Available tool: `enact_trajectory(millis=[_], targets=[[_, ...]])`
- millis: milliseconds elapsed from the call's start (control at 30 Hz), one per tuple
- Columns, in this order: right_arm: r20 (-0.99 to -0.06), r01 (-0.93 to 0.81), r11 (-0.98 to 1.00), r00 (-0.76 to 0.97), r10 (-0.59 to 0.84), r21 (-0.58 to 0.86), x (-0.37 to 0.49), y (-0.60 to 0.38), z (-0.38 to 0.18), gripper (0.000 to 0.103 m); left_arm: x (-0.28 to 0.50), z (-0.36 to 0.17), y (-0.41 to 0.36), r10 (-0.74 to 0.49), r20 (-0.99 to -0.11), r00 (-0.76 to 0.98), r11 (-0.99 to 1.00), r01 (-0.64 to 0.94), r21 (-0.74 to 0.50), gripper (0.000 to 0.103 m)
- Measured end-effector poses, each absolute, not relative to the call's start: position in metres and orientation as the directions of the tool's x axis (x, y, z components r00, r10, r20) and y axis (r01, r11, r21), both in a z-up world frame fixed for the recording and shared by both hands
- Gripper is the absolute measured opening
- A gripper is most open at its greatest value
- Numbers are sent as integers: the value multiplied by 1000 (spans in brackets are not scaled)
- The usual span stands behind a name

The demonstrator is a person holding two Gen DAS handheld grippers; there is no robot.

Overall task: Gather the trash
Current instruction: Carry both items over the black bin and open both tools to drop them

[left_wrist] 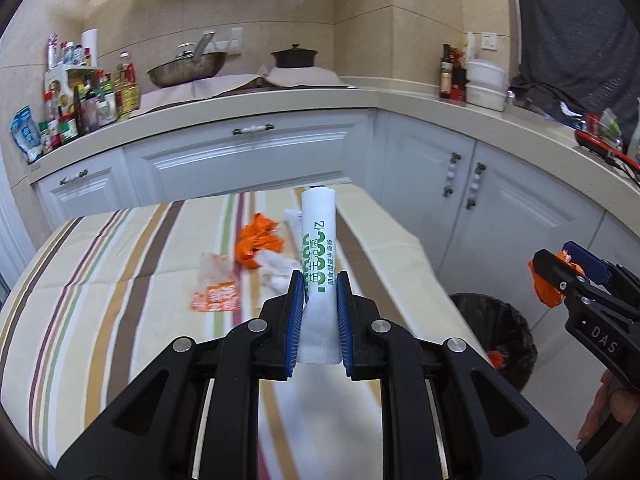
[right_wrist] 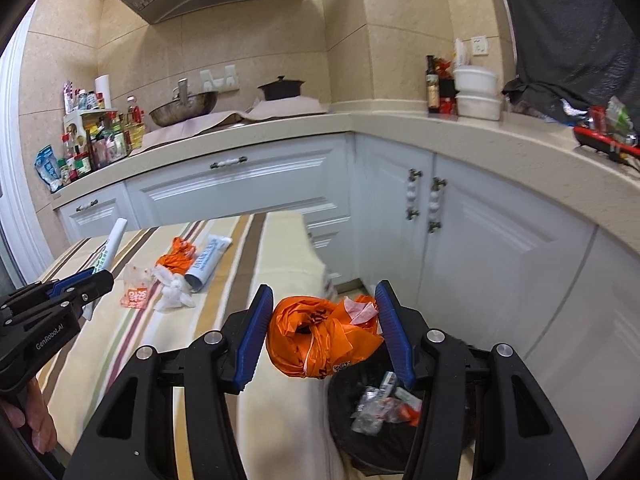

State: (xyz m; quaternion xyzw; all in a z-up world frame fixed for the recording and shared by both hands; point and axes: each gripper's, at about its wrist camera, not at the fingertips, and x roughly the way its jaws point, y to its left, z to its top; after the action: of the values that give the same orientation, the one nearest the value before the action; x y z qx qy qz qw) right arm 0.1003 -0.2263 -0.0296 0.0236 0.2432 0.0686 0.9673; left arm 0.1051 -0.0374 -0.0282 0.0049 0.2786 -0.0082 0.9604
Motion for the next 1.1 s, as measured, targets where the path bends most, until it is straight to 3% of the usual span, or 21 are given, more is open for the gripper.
enact_trajectory(millis=[467,867,900,933,1000,1100], targets=[[-473,43,998,881,-17,44,83,-302,-35,53,120,-43,-151,-181,-560,809,973,232,20,16],[-489,88,995,871,-53,49,104,-332,-56,53,143,-67,-213,-199,-572,796,956,286,65,17],[-486,87,995,872,-50,53,107,-333,-59,55,146,-70,-216,-191,-572,798,956,283,75,21],[-483,91,994,874,-52,57,112,-336,-62,62,150,-74,-220,-178,-580,795,956,280,90,35],[-480,102,993,875,-59,65,117,-340,-66,66,155,-80,-222,-165,-591,790,959,268,90,48],[-498,112,991,865,-60,76,122,-343,-70,66,159,-83,-220,-161,-604,781,962,261,81,48]])
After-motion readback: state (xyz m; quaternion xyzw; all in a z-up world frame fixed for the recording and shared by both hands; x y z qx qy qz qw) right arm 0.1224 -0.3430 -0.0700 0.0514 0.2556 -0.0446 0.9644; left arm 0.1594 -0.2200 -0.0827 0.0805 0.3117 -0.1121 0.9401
